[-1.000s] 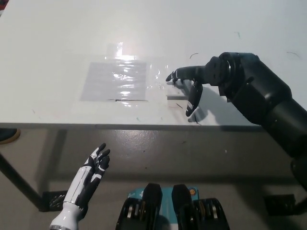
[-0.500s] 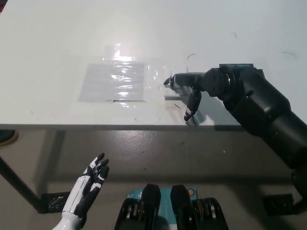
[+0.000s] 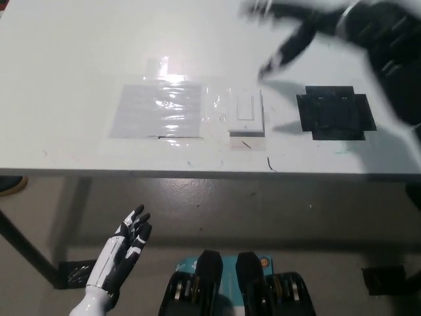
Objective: A white switch is kept at the centre of the table close to the robot and the robot uses its right hand to press it to turn it on
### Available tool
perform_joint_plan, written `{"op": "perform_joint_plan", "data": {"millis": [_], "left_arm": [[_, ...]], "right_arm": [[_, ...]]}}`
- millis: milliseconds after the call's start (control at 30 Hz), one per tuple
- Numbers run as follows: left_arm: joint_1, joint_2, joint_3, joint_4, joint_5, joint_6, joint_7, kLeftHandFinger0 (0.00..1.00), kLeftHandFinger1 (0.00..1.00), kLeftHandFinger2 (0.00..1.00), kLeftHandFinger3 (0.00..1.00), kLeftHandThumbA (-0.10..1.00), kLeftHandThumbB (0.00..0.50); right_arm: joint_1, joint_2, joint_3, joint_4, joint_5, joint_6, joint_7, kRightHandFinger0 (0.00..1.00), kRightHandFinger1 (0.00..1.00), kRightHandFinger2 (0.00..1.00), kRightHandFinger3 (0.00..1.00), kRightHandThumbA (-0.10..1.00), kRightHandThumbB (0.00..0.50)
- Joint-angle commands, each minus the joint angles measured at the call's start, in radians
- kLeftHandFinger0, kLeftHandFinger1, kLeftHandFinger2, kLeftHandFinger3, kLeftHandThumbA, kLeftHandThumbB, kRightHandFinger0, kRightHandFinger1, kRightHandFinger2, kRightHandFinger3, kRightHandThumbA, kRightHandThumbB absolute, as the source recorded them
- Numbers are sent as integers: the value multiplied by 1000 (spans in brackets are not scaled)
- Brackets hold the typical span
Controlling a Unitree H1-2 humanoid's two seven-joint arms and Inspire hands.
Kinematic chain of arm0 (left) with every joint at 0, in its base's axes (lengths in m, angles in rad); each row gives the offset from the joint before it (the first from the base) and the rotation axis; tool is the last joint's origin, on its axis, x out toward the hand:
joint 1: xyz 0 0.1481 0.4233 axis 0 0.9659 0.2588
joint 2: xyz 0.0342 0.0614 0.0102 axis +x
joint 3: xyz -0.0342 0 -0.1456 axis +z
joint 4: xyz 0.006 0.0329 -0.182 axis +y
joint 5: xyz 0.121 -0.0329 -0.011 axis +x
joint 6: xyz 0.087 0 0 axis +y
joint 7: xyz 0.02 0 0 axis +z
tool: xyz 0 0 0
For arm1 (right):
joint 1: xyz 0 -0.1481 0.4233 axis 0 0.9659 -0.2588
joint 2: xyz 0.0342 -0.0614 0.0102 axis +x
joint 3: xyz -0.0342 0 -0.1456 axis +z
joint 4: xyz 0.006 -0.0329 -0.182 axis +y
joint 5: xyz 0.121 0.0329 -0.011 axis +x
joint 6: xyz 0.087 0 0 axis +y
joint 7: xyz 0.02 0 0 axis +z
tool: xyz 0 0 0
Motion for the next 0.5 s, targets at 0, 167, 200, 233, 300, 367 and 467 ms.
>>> {"op": "perform_joint_plan", "data": {"millis": [0, 167, 200, 233, 300, 367, 467], "left_arm": [[-26, 8, 6, -16, -14, -30, -12, 1000, 1000, 1000, 1000, 819, 82], [-42, 10, 6, -20, 12, -9, 2, 1000, 1000, 1000, 1000, 836, 92], [-49, 13, 9, -21, 12, -7, 2, 1000, 1000, 1000, 1000, 836, 83], [-59, 17, 12, -21, 10, -5, 1, 1000, 1000, 1000, 1000, 836, 78], [-75, 18, 14, -19, 6, -2, -1, 1000, 1000, 1000, 1000, 837, 71], [-80, 18, 14, -16, 5, -8, -1, 1000, 1000, 1000, 1000, 833, 61], [-104, 19, 21, -10, -14, -11, -8, 1000, 1000, 1000, 1000, 819, 57]], "right_arm": [[-99, -76, -201, -224, 175, 57, -40, 1000, 1000, 1000, 1000, 1000, 271], [-32, -171, -375, -501, 323, 121, 28, 1000, 1000, 1000, 1000, 1000, 280], [-4, -192, -401, -549, 362, 121, 33, 1000, 1000, 1000, 1000, 1000, 285], [46, -226, -436, -625, 418, 121, 35, 1000, 1000, 1000, 1000, 1000, 276], [174, -300, -496, -785, 550, 121, 6, 1000, 1000, 1000, 1000, 1000, 271], [320, -347, -550, -909, 681, 121, -70, 1000, 1000, 1000, 1000, 1000, 288], [562, -371, -663, -1089, 853, 121, -167, 1000, 1000, 1000, 1000, 1000, 284]]}}
